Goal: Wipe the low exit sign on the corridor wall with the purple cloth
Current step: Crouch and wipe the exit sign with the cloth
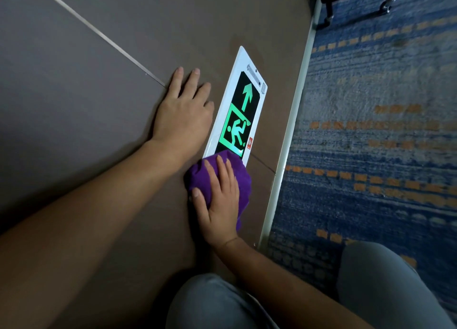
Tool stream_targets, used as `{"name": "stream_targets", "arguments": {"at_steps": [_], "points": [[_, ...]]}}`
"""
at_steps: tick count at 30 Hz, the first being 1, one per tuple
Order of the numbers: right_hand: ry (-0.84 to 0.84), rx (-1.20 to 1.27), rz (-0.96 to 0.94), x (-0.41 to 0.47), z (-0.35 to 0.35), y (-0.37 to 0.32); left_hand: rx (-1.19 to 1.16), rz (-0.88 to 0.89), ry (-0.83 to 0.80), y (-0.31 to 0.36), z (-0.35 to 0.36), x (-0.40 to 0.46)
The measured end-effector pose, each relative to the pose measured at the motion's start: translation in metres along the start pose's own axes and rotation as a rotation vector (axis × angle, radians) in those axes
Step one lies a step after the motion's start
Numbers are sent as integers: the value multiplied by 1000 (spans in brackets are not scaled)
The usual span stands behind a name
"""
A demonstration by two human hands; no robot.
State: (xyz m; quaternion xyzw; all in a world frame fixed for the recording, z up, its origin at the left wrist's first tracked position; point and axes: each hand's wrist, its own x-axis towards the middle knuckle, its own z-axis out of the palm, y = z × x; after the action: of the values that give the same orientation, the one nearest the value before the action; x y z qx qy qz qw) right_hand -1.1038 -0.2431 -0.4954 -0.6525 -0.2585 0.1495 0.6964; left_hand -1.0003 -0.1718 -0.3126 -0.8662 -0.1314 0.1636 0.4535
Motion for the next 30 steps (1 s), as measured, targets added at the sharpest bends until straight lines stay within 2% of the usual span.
{"name": "stream_targets", "arguments": {"at_steps": [7,13,17,25,30], "points": [[-95,-40,-73,-34,-3,24,-11,31,-3,7,7,1],[-81,68,183,-44,-5,51,6,39,10,9,14,0],[-36,157,285,-21,-2,51,44,64,12,9,15,2],[60,90,250,46,-9,63,54,77,29,11,17,19],[100,70,250,107,-17,69,139,119,41,11,23,23]]}}
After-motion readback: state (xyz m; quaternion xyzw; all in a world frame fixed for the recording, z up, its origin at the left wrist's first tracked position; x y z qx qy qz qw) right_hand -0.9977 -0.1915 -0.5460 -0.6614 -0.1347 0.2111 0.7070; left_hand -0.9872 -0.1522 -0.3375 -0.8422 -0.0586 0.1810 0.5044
